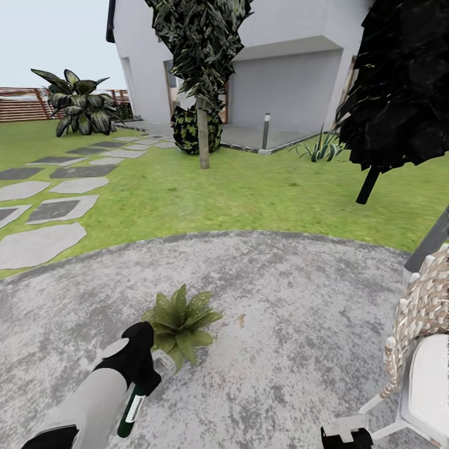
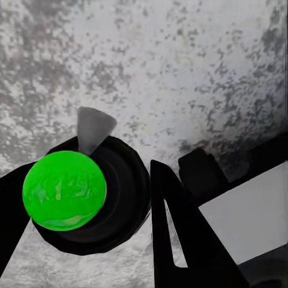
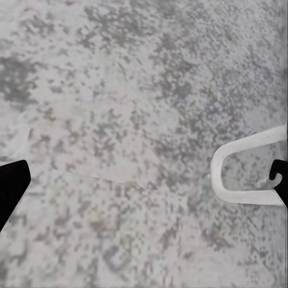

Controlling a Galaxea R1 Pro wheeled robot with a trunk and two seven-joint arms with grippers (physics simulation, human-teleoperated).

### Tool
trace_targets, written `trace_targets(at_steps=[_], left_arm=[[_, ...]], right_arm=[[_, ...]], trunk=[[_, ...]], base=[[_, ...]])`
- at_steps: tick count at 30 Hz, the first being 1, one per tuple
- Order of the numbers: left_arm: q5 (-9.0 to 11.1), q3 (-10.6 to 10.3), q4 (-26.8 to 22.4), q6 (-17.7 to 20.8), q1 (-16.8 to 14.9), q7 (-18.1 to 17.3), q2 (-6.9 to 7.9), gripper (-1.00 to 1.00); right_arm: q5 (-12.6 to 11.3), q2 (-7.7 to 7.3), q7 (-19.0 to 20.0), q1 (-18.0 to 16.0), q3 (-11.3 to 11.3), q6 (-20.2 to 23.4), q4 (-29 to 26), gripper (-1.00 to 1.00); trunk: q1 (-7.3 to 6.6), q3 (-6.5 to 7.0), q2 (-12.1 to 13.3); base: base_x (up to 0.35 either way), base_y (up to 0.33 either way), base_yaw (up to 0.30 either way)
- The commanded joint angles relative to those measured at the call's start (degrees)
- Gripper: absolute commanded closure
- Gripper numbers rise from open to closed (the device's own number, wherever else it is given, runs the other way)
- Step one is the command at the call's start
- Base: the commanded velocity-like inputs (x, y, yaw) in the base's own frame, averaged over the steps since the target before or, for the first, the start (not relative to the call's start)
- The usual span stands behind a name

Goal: Pick up the pesticide atomizer in the garden and spray insectifuge to fully cover both potted plants in the garden.

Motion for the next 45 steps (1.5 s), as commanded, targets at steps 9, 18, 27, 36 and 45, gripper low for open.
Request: trace_targets(at_steps=[9,18,27,36,45], left_arm=[[-0.58,0.58,-0.27,0.25,0.00,-0.36,3.57,1.00],[0.87,0.19,-0.52,0.33,-0.06,0.07,2.69,1.00],[0.84,-0.03,-3.22,0.76,-1.47,0.48,0.87,1.00],[0.79,-0.13,-2.59,0.50,-0.93,0.82,1.56,1.00],[0.86,-0.04,-2.35,0.34,1.18,1.39,1.33,1.00]], right_arm=[[0.60,0.00,-0.26,-0.04,-0.27,-0.11,0.08,-1.00],[0.60,0.00,-0.26,-0.04,-0.27,-0.11,0.10,-1.00],[0.60,-0.01,-0.26,-0.04,-0.27,-0.11,0.07,-1.00],[0.60,0.00,-0.26,-0.04,-0.27,-0.11,0.06,-1.00],[0.60,0.00,-0.26,-0.04,-0.34,-0.11,0.11,-1.00]], trunk=[[-0.01,-0.05,-0.02],[-0.01,-0.05,-0.02],[-0.01,-0.05,-0.02],[-0.01,-0.05,-0.02],[-0.01,-0.05,-0.02]], base=[[0.006,-0.033,0.000],[0.000,0.000,0.000],[0.000,0.000,0.000],[0.138,0.000,0.000],[0.107,0.000,0.000]])
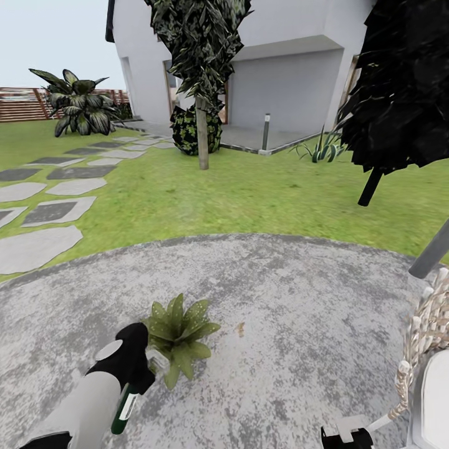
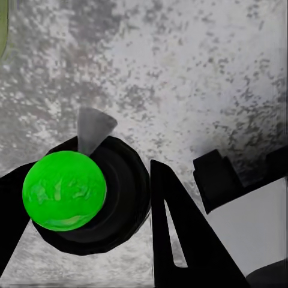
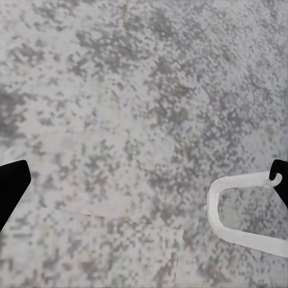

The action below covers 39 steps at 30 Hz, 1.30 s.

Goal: Pick up the pesticide atomizer in the garden and spray insectifuge to fully cover both potted plants in the garden.

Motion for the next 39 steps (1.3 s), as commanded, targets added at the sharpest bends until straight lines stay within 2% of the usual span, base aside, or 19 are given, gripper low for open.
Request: trace_targets(at_steps=[1,3,6,8,12,14,22,26,30,34,39], left_arm=[[-0.56,0.35,-0.09,0.12,0.64,-0.43,-0.09,1.00],[-0.53,0.37,-0.16,0.00,2.32,0.07,-0.17,1.00],[-0.45,0.57,-0.27,0.09,2.72,0.81,-0.48,1.00],[-0.42,0.62,-0.76,0.30,2.77,0.99,-1.20,1.00],[-0.47,0.54,-1.11,0.63,2.25,1.07,-3.56,1.00],[-0.48,0.55,-1.18,0.66,2.11,1.08,-3.94,1.00],[-0.57,0.36,-2.45,0.57,2.21,1.42,-3.47,1.00],[-0.61,0.36,-5.90,0.58,2.00,1.43,-3.64,1.00],[-0.89,0.30,-6.84,0.59,1.88,1.40,-3.72,1.00],[-1.08,0.32,-6.28,0.76,1.92,1.22,-3.81,1.00],[-0.89,0.37,-5.97,0.86,1.92,0.34,-4.04,1.00]], right_arm=[[0.60,0.00,-0.29,-0.04,-0.26,-0.13,0.08,-1.00],[0.60,-0.01,-0.29,-0.04,-0.21,-0.13,0.10,-1.00],[0.60,0.00,-0.29,-0.04,-0.20,-0.13,0.10,-1.00],[0.60,0.00,-0.29,-0.04,-0.20,-0.13,0.10,-1.00],[0.60,0.00,-0.29,-0.04,-0.20,-0.13,0.10,-1.00],[0.60,0.00,-0.29,-0.04,-0.20,-0.13,0.10,-1.00],[0.52,0.37,-0.13,-0.04,-0.20,-0.13,0.10,-1.00],[0.44,0.42,-0.03,-0.04,-0.20,-0.13,0.09,-1.00],[0.43,0.43,-0.02,-0.04,-0.20,-0.13,0.03,-1.00],[0.42,0.44,-0.02,-0.04,-0.20,-0.13,0.02,-1.00],[0.42,0.44,-0.02,-0.04,-0.20,-0.13,0.02,-1.00]], trunk=[[-0.01,-0.05,-0.02],[-0.01,-0.05,-0.02],[-0.01,-0.05,-0.02],[-0.01,-0.05,-0.02],[-0.01,-0.05,-0.02],[-0.01,-0.05,-0.02],[-0.01,-0.05,-0.02],[-0.01,-0.05,-0.02],[-0.01,-0.23,-0.02],[-0.01,-0.57,-0.02],[1.09,-1.93,-2.03]], base=[[0.003,0.000,0.000],[0.001,0.000,0.000],[0.000,0.000,0.000],[0.000,0.000,0.000],[0.000,0.000,0.000],[0.000,0.000,0.000],[0.000,0.000,0.000],[0.000,0.000,0.000],[0.000,0.000,0.000],[0.000,0.000,0.000],[0.000,0.000,0.000]])
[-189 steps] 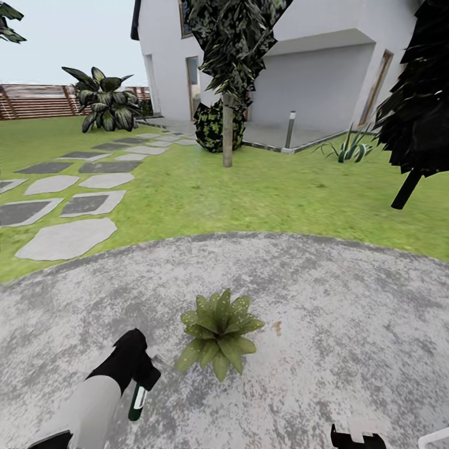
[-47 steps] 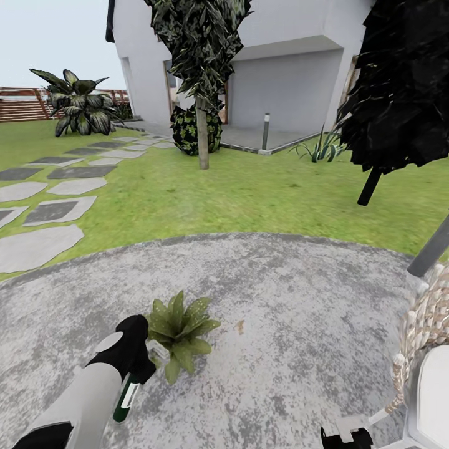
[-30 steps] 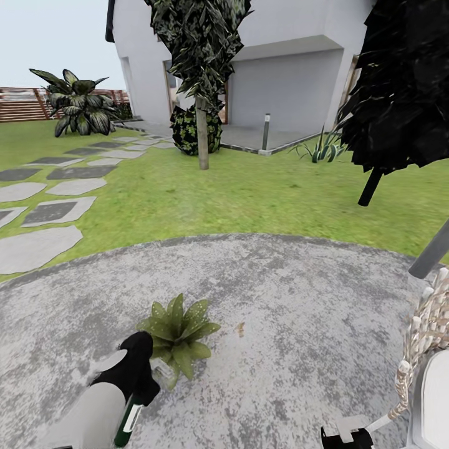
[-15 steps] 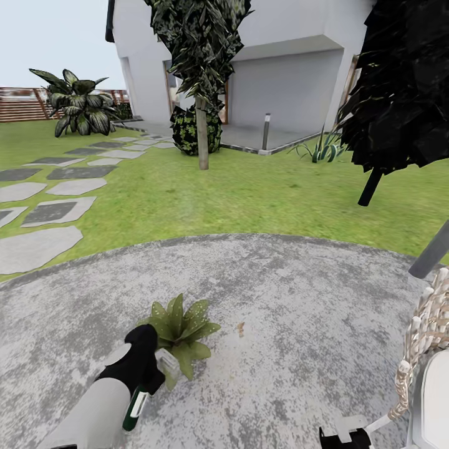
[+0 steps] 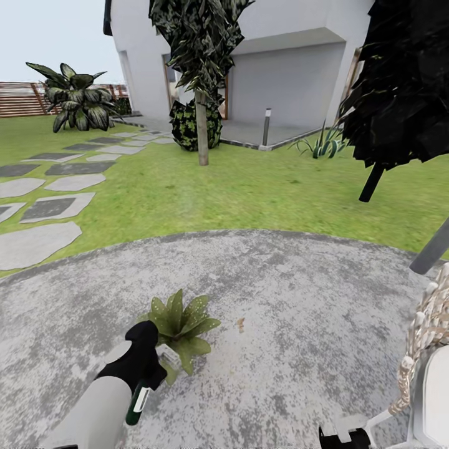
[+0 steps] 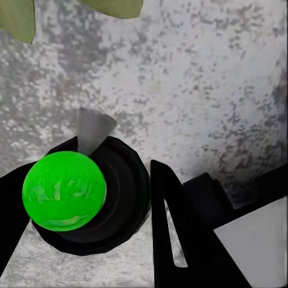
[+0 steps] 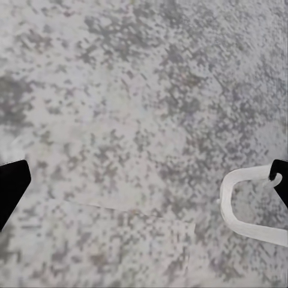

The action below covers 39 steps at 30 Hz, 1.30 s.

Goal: Pick up the pesticide atomizer in the garden and spray insectifuge to fully cover both potted plants in the garden.

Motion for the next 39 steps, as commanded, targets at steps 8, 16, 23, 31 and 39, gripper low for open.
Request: trace_targets(at_steps=[8,16,23,31,39], left_arm=[[-0.96,-4.58,-0.07,0.23,-0.24,-8.30,0.09,1.00],[-1.04,-6.95,-0.43,2.77,-2.44,-8.87,-0.37,1.00],[-1.23,-7.01,-0.01,3.37,-2.92,-8.90,3.26,1.00],[-0.70,-6.49,1.19,2.64,-1.99,-9.15,8.98,1.00],[-0.64,-6.69,7.42,2.71,-1.60,-8.67,6.89,1.00]], right_arm=[[0.60,0.00,-0.32,-0.04,-0.26,-0.13,0.07,-1.00],[0.68,-0.12,-0.41,-0.04,-0.28,-0.13,0.14,-1.00],[0.78,-0.26,-0.41,-0.04,-0.27,-0.13,0.24,-1.00],[0.78,-0.32,-0.45,-0.04,-0.27,-0.13,0.24,-1.00],[0.78,-0.33,-0.40,-0.04,-0.26,-0.13,0.24,-1.00]], trunk=[[1.53,-2.02,-2.84],[1.53,-2.11,-2.84],[1.53,-2.12,-2.84],[1.53,-2.12,-2.84],[1.53,-2.12,-2.84]], base=[[0.000,0.000,0.000],[0.000,0.000,0.000],[0.000,0.000,0.000],[0.000,0.000,0.000],[0.000,0.000,0.000]])
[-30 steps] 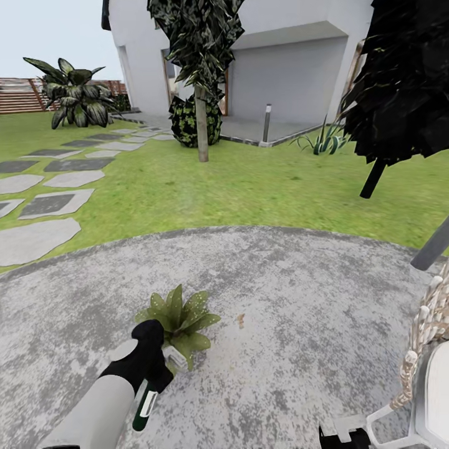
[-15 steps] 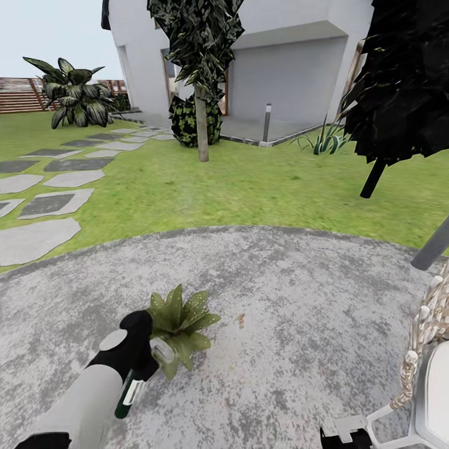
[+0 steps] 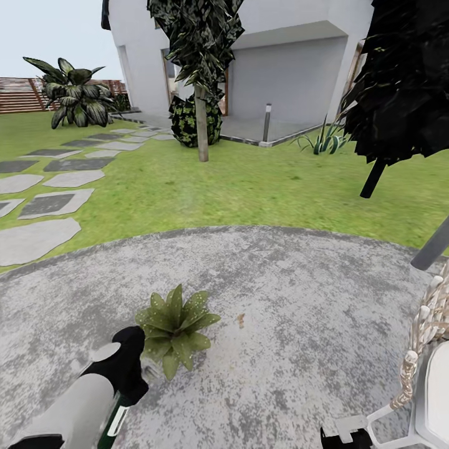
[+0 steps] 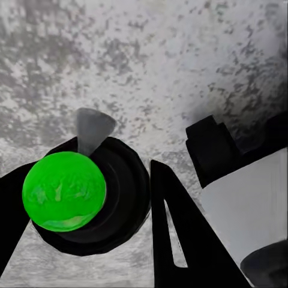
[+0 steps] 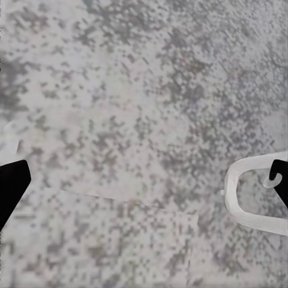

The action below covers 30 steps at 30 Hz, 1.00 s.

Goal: Pick up the pesticide atomizer in the garden and spray insectifuge to fully cover both potted plants in the garden.

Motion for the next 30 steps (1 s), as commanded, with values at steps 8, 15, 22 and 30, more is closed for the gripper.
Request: trace_targets(at_steps=[8,15,22,30], left_arm=[[-0.65,0.24,0.22,0.23,-0.01,-0.24,-2.35,1.00],[-0.58,0.44,4.00,-0.36,0.07,-0.15,1.20,1.00],[-0.53,0.54,4.08,-0.59,0.46,0.08,2.91,1.00],[0.02,0.78,-2.14,-0.59,0.60,0.12,2.85,1.00]], right_arm=[[0.60,-0.02,-0.31,-0.04,-0.27,-0.13,0.07,-1.00],[0.60,-0.02,-0.31,-0.04,-0.28,-0.13,0.06,-1.00],[0.60,-0.02,-0.28,-0.04,-0.27,-0.13,0.07,-1.00],[0.60,-0.06,-0.29,-0.04,-0.28,-0.13,0.07,-1.00]], trunk=[[-0.01,-0.05,-0.02],[-0.01,-0.05,-0.02],[-0.01,-0.05,-0.02],[-0.01,-0.05,-0.02]], base=[[0.000,0.000,0.000],[0.000,0.000,0.000],[0.000,0.000,0.000],[-0.079,0.132,0.000]])
